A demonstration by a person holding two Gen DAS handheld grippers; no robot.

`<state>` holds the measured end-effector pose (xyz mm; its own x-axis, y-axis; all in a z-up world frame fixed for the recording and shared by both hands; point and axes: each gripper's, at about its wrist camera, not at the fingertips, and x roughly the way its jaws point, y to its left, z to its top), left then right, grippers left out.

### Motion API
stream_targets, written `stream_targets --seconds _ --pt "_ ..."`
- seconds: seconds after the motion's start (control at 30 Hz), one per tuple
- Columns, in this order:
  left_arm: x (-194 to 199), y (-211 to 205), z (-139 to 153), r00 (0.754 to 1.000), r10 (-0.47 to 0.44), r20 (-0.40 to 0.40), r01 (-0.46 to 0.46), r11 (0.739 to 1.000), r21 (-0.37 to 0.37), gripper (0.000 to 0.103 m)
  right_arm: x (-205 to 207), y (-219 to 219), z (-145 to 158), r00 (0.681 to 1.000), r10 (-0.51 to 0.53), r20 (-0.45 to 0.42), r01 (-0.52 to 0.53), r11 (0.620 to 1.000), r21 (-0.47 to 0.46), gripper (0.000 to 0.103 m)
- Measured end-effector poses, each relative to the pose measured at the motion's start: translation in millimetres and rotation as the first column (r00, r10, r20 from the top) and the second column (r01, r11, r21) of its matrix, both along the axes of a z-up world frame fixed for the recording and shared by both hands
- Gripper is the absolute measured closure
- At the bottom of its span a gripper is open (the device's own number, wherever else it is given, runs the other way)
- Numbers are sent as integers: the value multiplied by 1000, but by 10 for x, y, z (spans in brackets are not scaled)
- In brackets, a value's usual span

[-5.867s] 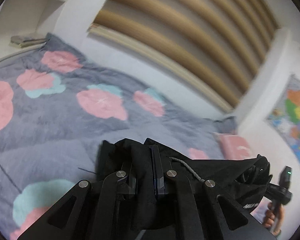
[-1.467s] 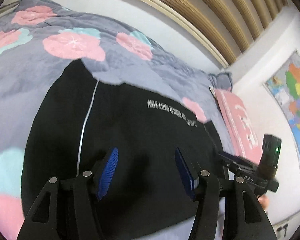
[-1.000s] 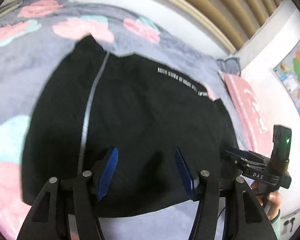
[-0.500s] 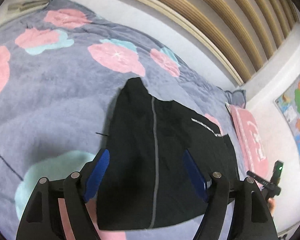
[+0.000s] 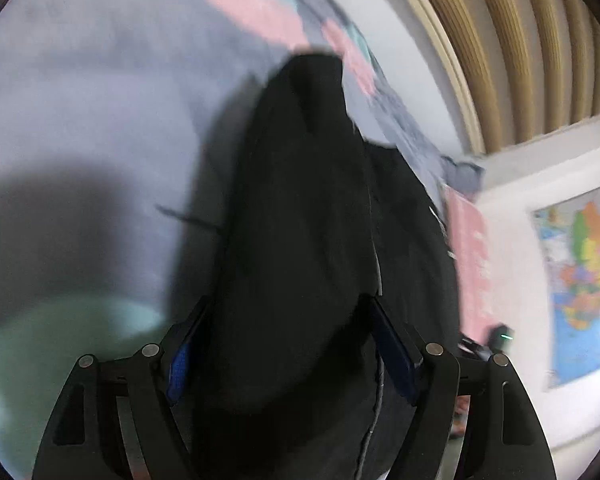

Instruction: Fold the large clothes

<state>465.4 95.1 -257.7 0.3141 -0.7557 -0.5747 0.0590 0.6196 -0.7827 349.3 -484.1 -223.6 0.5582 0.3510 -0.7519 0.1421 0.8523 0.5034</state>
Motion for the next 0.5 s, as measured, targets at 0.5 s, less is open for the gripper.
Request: stream_targets --seconds 0.5 --pt "177 -151 -10 999 15 -49 -17 999 -41 49 326 65 -219 983 172 64 -181 963 200 48"
